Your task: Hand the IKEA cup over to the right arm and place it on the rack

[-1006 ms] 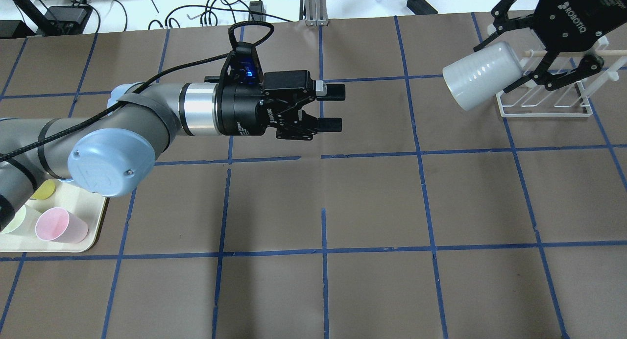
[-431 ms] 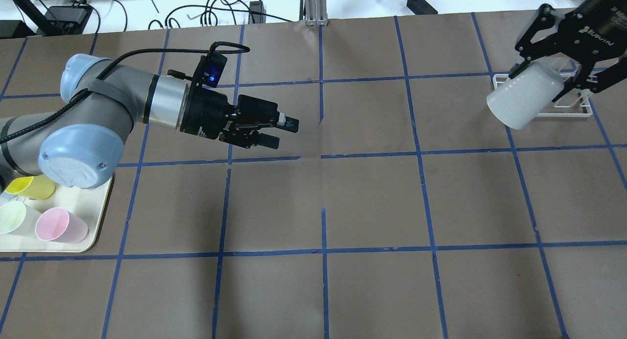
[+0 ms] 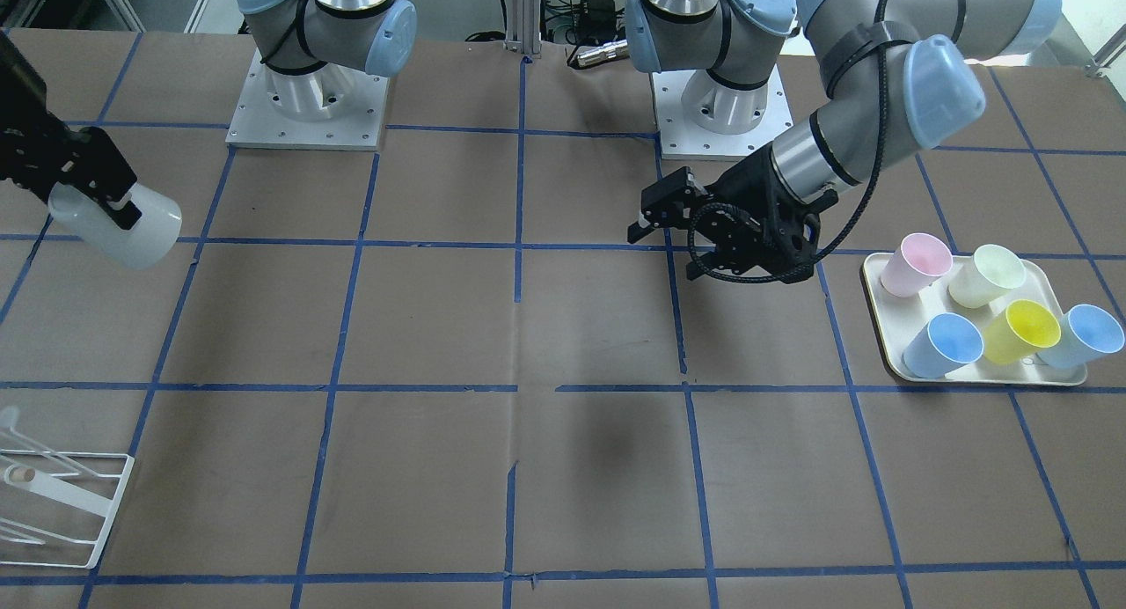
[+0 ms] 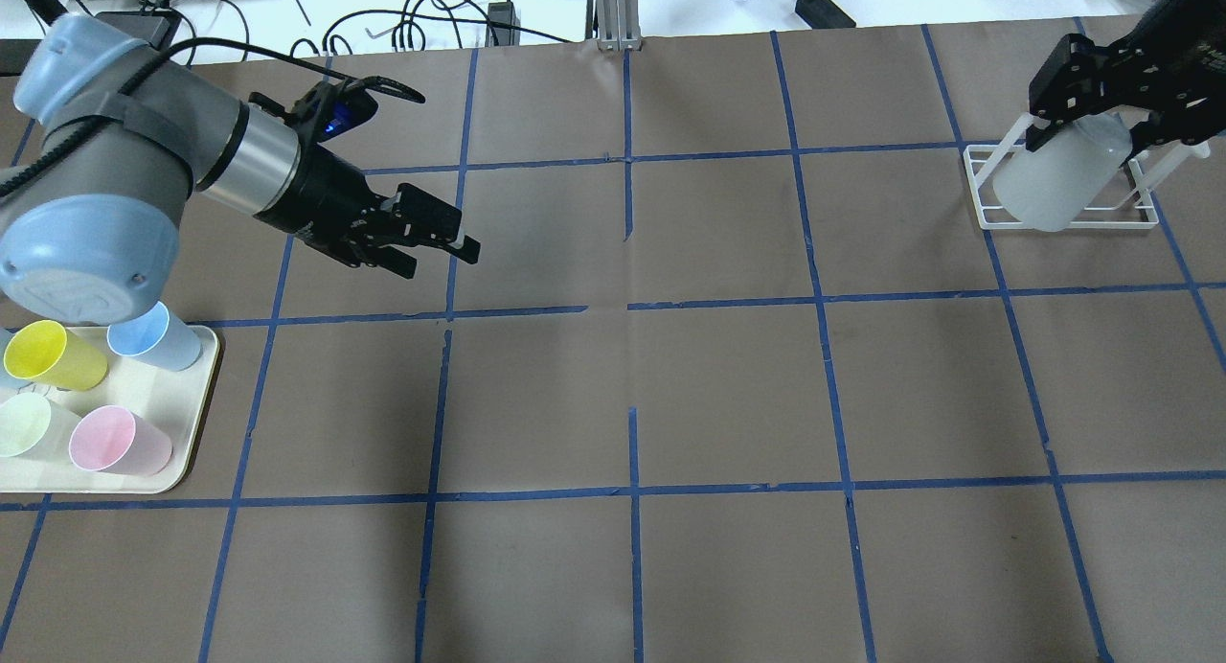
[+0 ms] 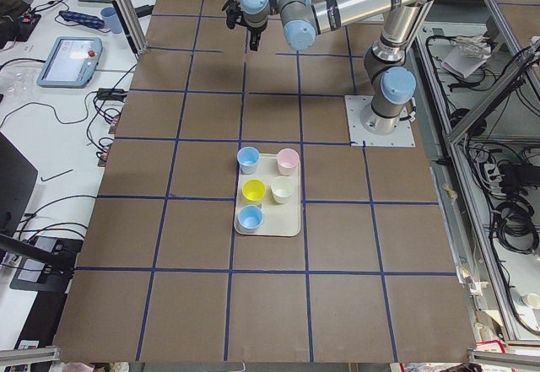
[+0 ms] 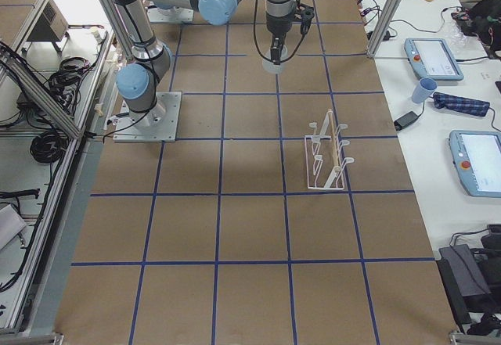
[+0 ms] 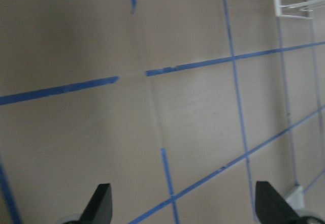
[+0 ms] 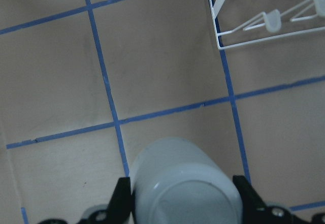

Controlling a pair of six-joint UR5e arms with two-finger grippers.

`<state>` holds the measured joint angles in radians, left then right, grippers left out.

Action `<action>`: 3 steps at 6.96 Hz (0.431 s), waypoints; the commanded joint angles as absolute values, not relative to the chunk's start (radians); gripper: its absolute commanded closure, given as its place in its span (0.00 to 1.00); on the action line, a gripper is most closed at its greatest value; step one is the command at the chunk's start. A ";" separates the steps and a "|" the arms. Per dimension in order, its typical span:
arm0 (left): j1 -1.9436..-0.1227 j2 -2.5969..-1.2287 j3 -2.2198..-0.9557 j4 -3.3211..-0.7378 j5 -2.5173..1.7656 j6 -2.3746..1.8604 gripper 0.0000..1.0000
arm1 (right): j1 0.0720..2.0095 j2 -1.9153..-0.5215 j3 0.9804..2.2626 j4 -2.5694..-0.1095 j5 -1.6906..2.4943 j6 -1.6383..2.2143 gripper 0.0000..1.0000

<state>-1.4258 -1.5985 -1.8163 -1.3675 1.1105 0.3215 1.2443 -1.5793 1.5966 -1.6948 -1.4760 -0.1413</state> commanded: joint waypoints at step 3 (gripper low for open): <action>-1.584 -1.594 -1.548 -1.515 1.589 0.188 0.00 | 1.148 -1.419 1.600 -1.918 -1.508 -0.355 0.68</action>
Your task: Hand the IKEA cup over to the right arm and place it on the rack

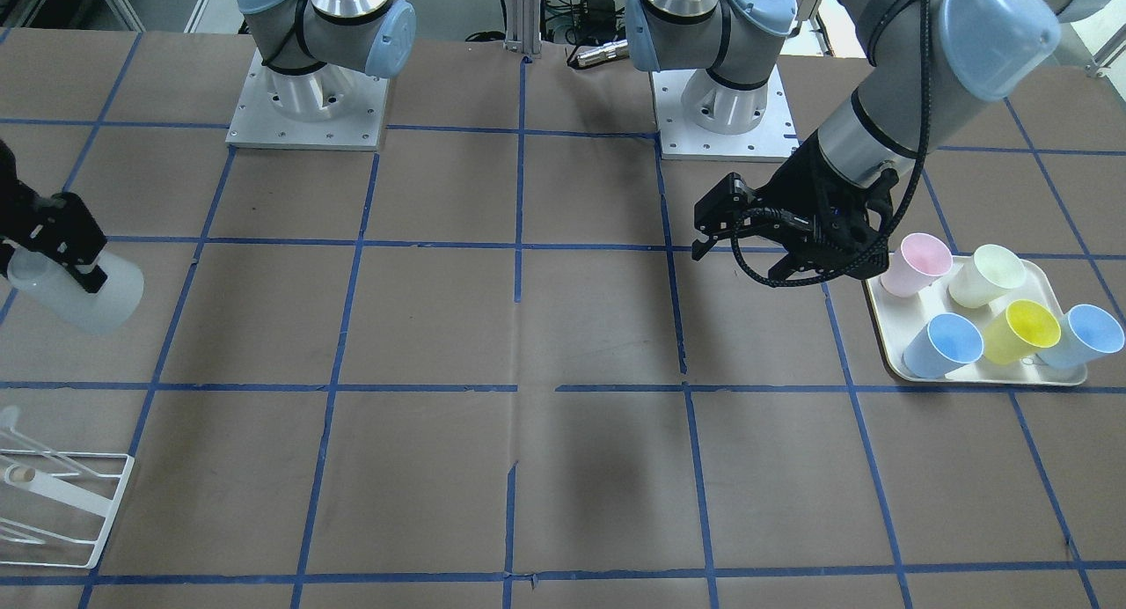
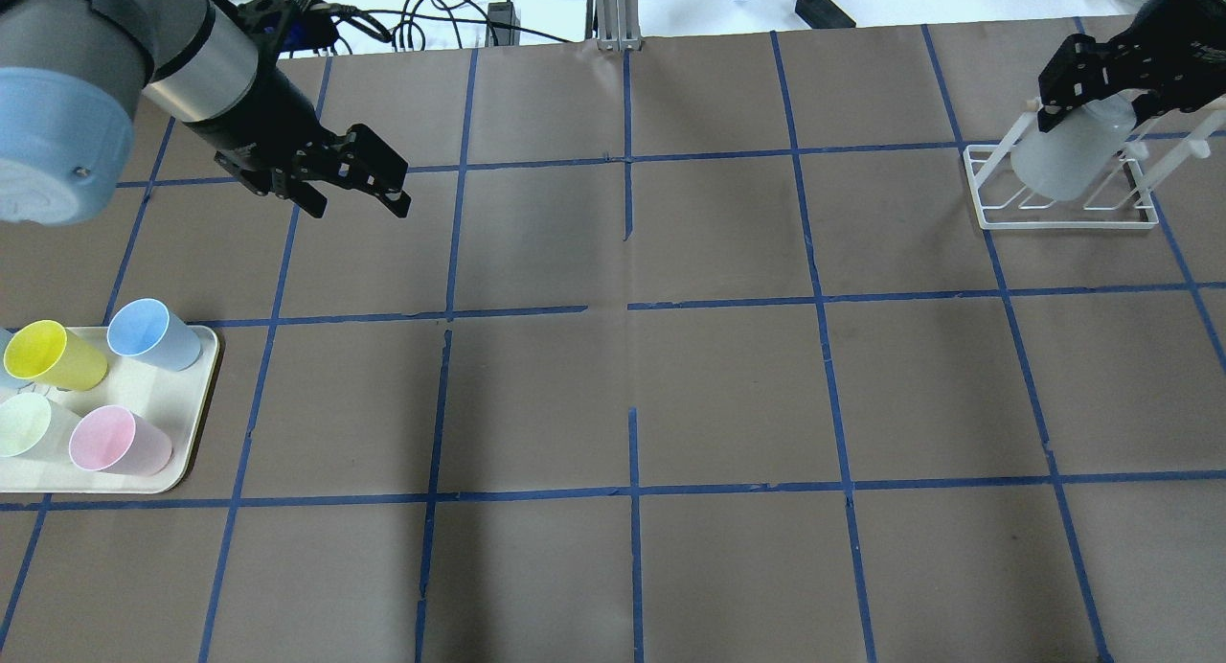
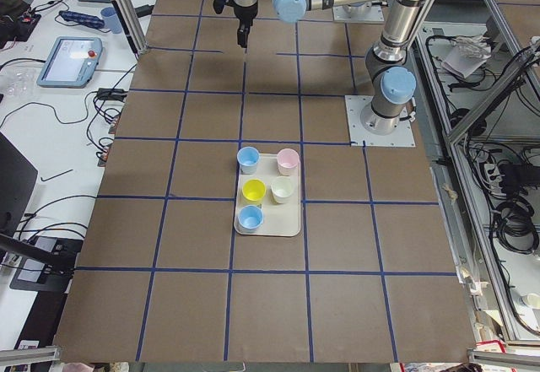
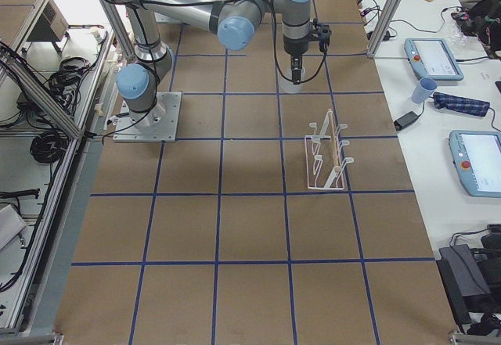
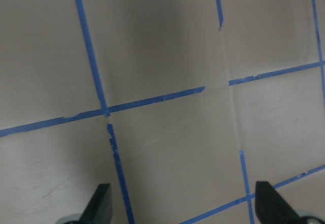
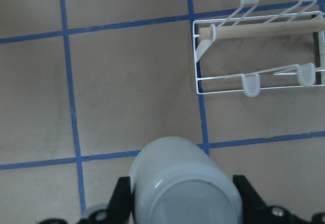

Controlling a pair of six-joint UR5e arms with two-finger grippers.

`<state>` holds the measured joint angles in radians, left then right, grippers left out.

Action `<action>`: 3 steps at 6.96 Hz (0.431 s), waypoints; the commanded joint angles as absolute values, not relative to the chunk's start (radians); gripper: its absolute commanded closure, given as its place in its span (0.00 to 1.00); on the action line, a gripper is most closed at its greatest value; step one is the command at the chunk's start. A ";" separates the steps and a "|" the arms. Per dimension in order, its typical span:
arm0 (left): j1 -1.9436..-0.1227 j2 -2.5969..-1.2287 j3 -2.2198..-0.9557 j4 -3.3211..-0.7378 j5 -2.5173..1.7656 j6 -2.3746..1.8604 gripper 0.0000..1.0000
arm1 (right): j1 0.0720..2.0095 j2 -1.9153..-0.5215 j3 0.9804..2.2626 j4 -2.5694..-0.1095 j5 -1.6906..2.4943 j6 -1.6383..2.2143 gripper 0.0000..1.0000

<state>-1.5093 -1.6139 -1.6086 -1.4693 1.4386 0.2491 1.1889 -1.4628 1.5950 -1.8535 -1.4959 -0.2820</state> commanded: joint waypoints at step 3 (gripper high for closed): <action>-1.621 -1.589 -1.513 -1.548 1.606 0.061 0.00 | 1.123 -1.336 1.586 -2.023 -1.503 -0.438 0.68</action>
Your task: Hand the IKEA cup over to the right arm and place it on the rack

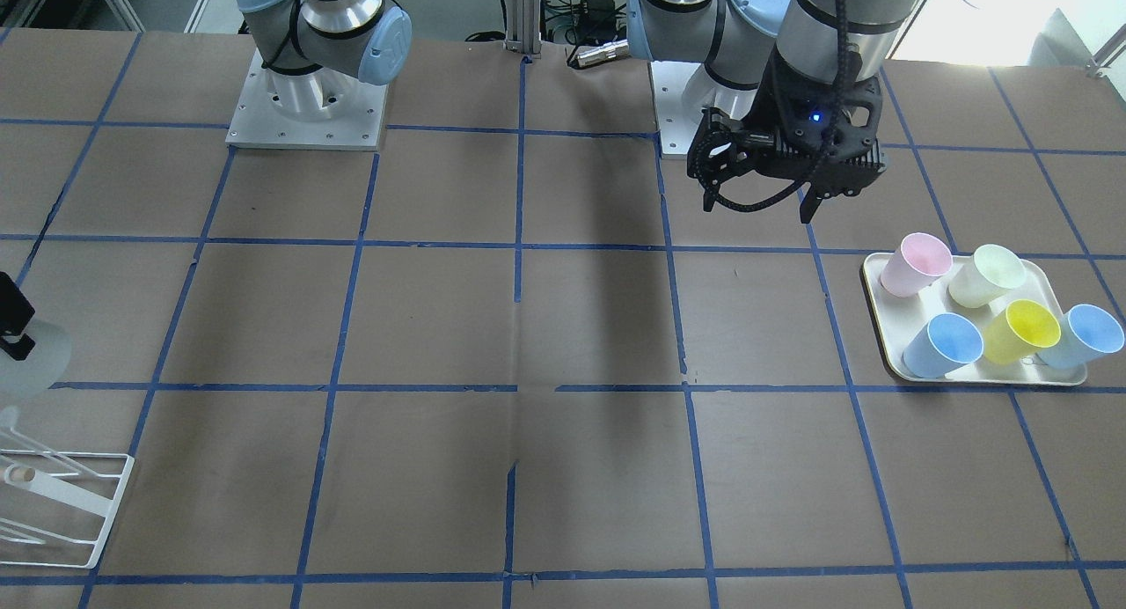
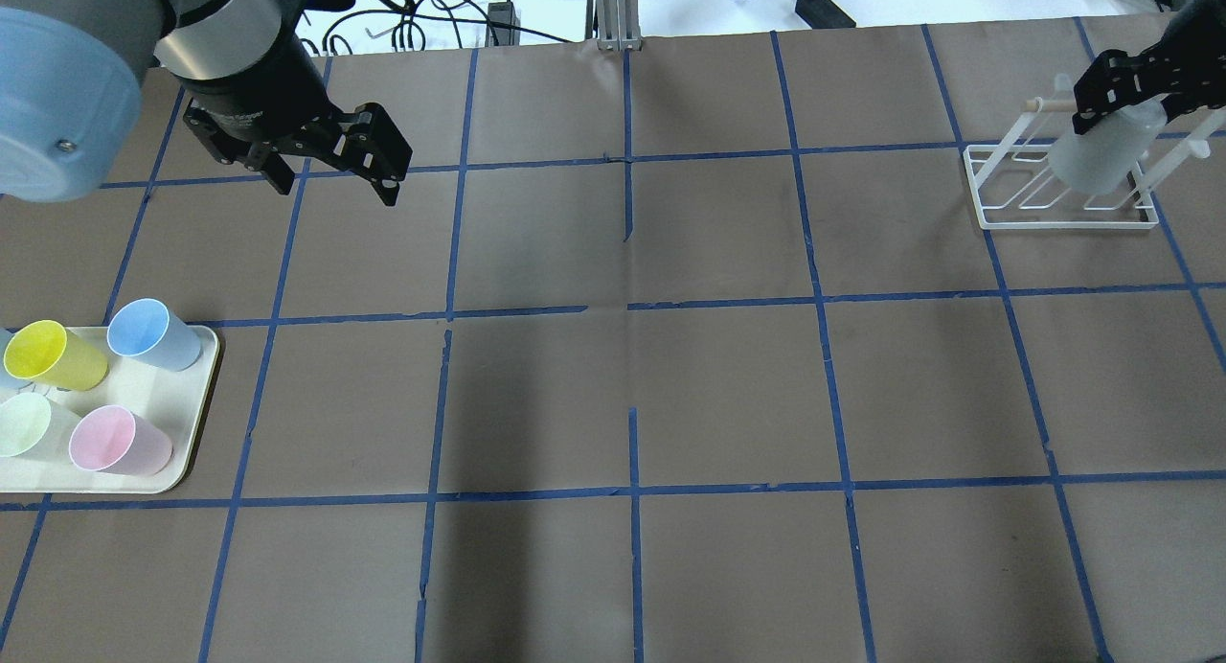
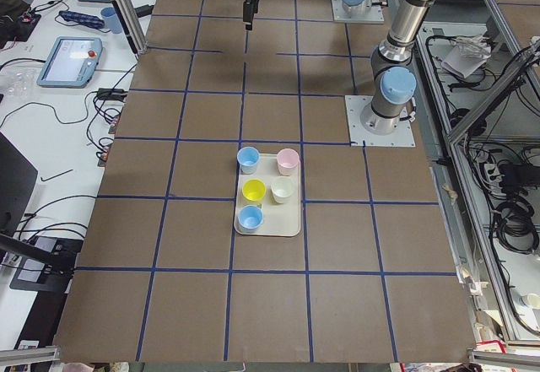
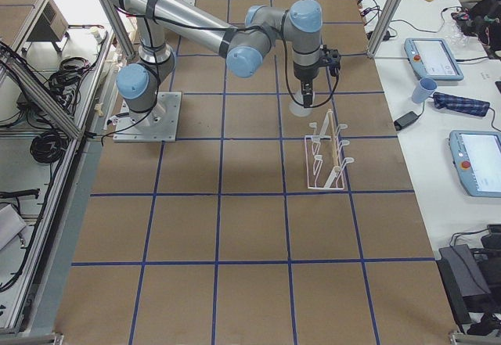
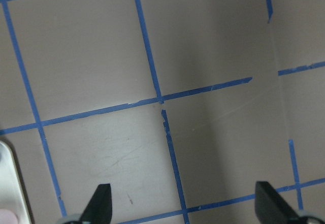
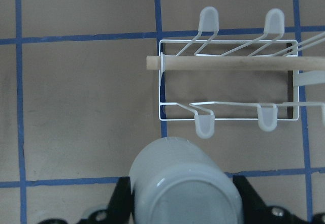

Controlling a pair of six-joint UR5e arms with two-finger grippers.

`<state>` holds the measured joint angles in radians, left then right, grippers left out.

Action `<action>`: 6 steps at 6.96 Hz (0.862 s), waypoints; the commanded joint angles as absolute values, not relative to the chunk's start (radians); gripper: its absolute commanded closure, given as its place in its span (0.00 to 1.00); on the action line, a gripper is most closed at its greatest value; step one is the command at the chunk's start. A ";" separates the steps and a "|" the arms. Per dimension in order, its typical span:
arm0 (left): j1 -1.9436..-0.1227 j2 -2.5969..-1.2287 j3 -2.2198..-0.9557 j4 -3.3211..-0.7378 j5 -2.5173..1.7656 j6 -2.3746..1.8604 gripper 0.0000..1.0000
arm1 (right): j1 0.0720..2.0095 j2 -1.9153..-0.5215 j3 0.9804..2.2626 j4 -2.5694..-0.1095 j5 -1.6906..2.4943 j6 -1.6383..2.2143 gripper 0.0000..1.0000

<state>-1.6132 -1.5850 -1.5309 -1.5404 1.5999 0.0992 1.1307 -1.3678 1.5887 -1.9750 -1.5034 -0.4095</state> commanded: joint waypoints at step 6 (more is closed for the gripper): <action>-1.580 -1.546 -1.528 -1.583 1.551 0.077 0.00 | 1.121 -1.261 1.575 -2.094 -1.506 -0.508 0.68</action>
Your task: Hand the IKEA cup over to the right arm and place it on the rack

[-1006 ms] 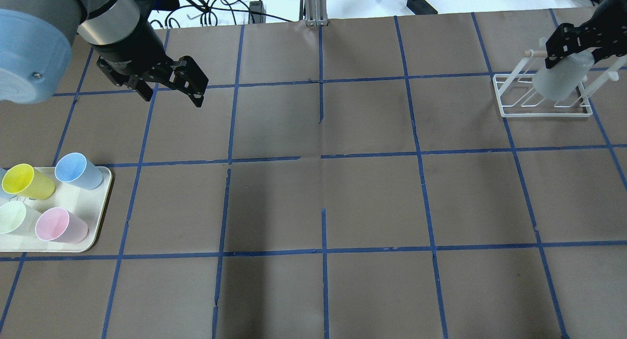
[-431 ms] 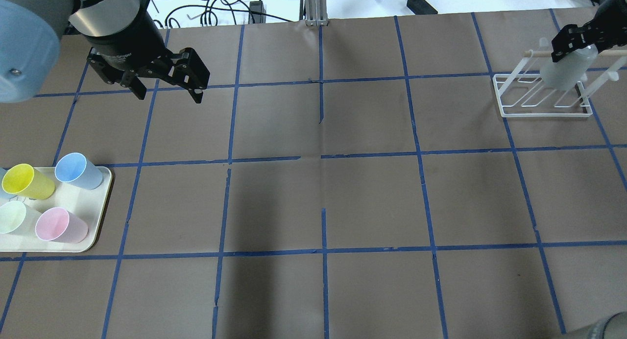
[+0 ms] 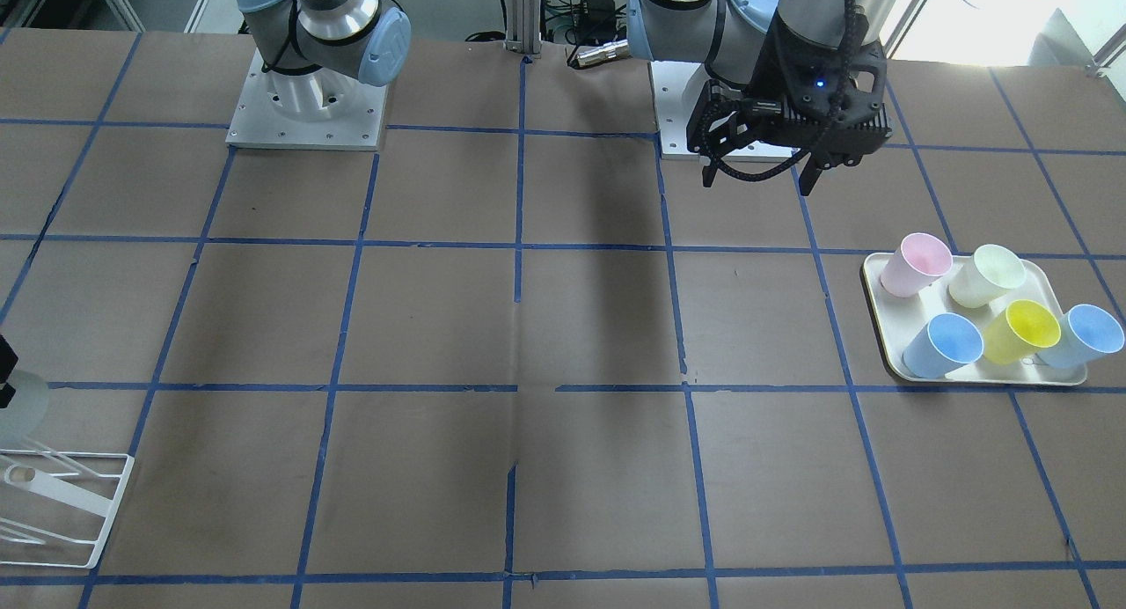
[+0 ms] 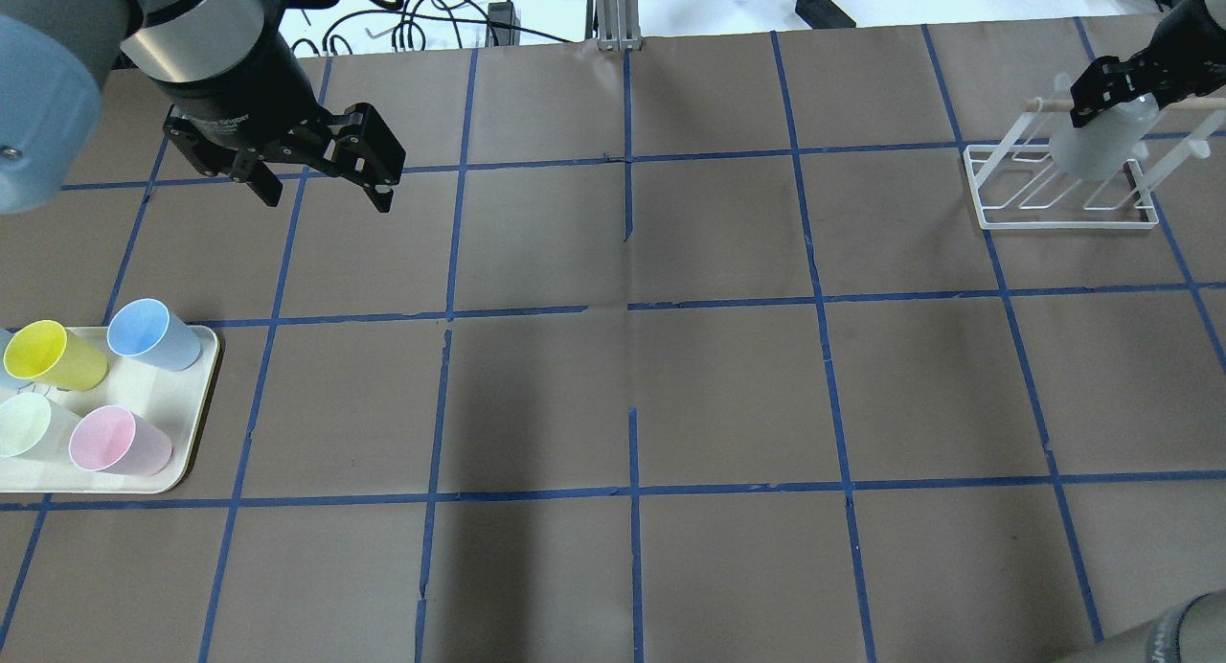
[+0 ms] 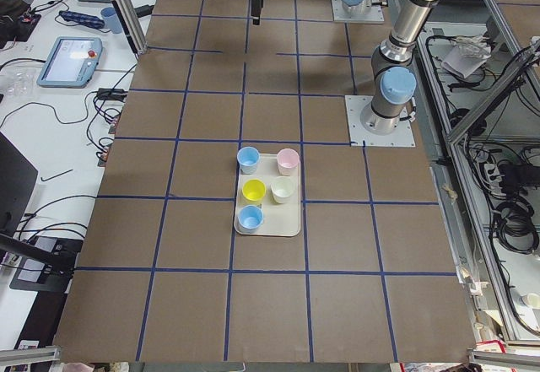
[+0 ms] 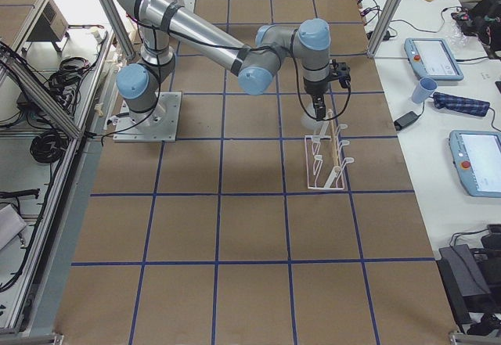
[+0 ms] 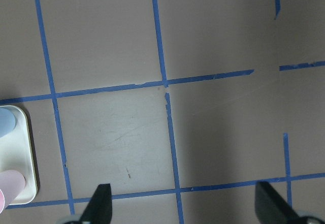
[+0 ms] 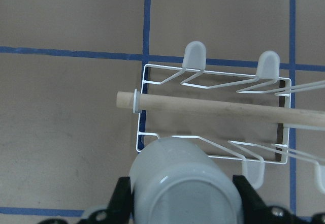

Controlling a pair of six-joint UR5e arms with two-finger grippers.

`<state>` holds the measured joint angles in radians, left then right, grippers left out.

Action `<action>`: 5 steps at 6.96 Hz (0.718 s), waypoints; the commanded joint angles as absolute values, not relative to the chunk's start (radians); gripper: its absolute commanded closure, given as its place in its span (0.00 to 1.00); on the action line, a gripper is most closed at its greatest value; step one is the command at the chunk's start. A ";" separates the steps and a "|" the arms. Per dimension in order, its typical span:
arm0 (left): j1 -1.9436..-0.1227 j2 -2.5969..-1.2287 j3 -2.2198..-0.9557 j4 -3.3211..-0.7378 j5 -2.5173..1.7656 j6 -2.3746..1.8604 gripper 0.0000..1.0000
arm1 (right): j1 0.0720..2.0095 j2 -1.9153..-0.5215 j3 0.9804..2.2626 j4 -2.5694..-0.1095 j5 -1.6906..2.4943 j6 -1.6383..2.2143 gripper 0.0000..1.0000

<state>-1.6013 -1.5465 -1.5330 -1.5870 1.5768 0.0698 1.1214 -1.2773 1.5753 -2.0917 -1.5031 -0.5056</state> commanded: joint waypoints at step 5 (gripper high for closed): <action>-1.552 -1.554 -1.519 -1.565 1.560 0.051 0.00 | 1.123 -1.207 1.582 -2.137 -1.509 -0.548 0.31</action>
